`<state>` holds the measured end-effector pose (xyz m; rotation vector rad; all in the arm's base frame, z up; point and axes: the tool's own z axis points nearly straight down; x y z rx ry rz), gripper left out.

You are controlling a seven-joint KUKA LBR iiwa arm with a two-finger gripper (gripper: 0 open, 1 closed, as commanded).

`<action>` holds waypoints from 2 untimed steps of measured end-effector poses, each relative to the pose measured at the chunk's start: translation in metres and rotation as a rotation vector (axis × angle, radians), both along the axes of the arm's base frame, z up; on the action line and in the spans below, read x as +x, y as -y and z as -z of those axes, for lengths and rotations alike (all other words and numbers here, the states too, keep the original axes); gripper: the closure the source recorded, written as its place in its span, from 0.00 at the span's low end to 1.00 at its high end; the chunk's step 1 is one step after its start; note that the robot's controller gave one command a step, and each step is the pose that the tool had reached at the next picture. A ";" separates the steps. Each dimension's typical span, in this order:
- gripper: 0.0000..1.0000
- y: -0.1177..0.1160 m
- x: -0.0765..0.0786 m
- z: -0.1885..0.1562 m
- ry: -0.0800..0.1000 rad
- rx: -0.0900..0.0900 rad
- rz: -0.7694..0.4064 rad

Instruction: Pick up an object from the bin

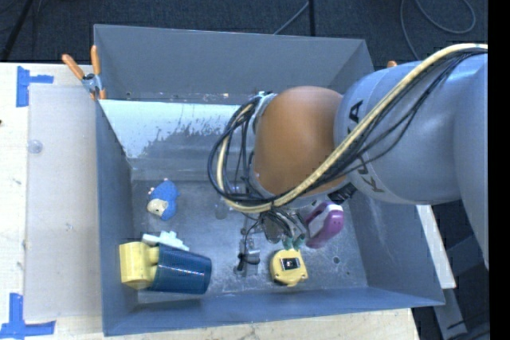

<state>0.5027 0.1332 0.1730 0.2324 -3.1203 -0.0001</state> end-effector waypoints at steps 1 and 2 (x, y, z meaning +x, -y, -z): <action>0.00 0.018 -0.011 0.022 -0.006 0.000 -0.042; 0.00 0.070 0.024 -0.002 -0.007 0.000 0.037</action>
Offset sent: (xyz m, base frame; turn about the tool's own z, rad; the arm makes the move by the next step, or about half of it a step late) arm 0.0509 -0.1022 0.0243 0.1019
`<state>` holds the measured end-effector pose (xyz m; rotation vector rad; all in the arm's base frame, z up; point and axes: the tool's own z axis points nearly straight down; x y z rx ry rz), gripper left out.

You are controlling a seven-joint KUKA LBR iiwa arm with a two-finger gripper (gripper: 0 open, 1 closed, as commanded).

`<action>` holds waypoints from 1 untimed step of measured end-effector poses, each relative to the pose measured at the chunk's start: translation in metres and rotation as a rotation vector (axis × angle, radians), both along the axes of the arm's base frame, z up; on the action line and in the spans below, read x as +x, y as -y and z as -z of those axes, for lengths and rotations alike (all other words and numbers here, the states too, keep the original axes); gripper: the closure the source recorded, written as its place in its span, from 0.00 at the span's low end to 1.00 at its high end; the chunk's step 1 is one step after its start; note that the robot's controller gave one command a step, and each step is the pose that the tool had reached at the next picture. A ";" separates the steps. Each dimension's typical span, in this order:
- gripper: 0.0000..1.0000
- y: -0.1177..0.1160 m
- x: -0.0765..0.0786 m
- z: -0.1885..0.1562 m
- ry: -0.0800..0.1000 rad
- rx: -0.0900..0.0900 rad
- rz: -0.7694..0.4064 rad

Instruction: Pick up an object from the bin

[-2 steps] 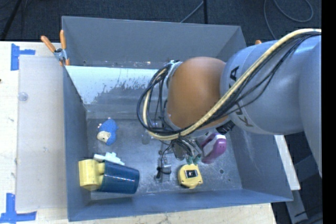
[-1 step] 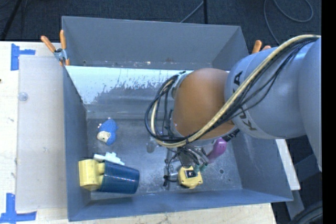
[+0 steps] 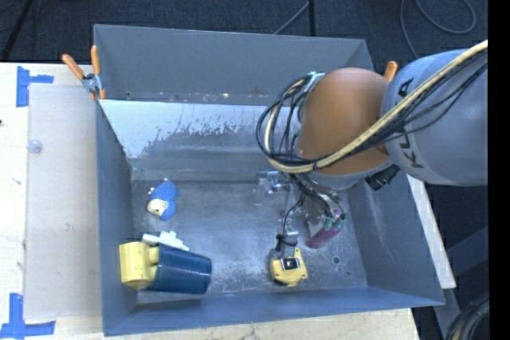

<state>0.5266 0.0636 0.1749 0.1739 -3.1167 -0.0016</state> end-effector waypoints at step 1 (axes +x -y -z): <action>0.00 0.036 0.025 -0.014 0.012 -0.004 0.039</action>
Offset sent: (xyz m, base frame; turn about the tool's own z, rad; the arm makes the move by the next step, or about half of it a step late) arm -0.0566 -0.0547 -0.0553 -0.2281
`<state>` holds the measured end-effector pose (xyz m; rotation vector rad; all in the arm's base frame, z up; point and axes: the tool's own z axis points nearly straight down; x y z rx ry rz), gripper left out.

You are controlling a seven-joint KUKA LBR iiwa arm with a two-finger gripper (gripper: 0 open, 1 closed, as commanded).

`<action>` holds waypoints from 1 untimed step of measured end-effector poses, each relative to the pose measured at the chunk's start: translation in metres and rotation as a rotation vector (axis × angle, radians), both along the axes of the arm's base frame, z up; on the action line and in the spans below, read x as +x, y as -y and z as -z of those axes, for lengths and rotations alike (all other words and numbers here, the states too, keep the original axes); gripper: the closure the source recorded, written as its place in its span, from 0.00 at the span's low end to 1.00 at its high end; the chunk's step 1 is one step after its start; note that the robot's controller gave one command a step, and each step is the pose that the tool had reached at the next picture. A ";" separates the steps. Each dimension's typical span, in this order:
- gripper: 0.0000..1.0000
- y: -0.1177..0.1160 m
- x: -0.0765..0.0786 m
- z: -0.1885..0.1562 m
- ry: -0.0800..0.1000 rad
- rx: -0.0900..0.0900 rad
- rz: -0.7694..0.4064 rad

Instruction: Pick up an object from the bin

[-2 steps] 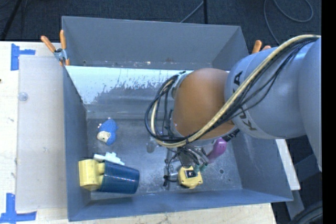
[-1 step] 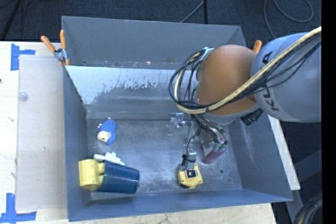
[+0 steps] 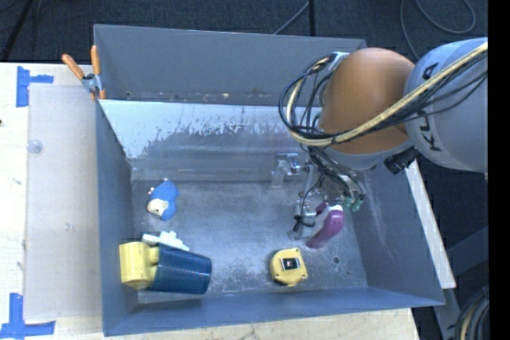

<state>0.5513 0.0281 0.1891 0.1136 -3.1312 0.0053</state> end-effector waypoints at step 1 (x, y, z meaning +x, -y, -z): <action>0.00 0.001 -0.013 0.013 0.005 0.002 -0.045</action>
Offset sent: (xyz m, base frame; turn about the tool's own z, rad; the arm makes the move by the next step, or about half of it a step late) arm 0.0089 0.0170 0.0511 0.0551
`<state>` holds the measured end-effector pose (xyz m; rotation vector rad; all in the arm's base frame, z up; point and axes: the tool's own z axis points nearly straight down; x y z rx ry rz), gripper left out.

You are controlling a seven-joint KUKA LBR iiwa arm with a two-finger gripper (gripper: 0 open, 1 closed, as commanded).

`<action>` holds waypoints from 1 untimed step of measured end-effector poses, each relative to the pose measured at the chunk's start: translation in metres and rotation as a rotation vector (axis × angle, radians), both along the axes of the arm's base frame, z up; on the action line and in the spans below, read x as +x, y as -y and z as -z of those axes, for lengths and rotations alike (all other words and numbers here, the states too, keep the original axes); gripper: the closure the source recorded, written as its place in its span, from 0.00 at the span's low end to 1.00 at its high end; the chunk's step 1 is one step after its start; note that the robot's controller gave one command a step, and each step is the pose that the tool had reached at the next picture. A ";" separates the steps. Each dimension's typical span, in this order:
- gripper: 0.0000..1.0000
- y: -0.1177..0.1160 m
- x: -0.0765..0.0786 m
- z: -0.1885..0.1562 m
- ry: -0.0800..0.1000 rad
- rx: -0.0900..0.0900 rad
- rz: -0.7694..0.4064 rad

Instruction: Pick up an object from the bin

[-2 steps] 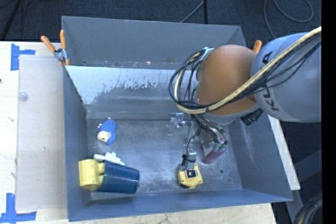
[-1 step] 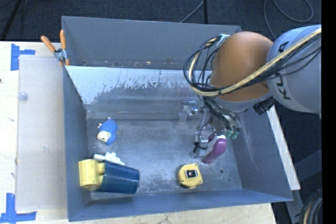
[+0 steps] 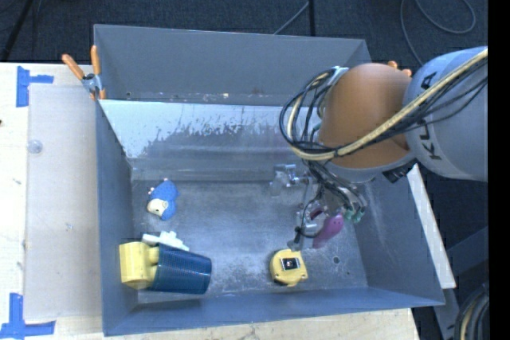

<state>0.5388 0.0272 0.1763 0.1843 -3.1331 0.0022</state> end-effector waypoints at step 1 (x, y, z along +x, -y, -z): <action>0.00 -0.006 -0.011 -0.011 -0.019 0.001 -0.139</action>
Offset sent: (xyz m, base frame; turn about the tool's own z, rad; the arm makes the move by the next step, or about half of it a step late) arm -0.0663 -0.0043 -0.0178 0.0256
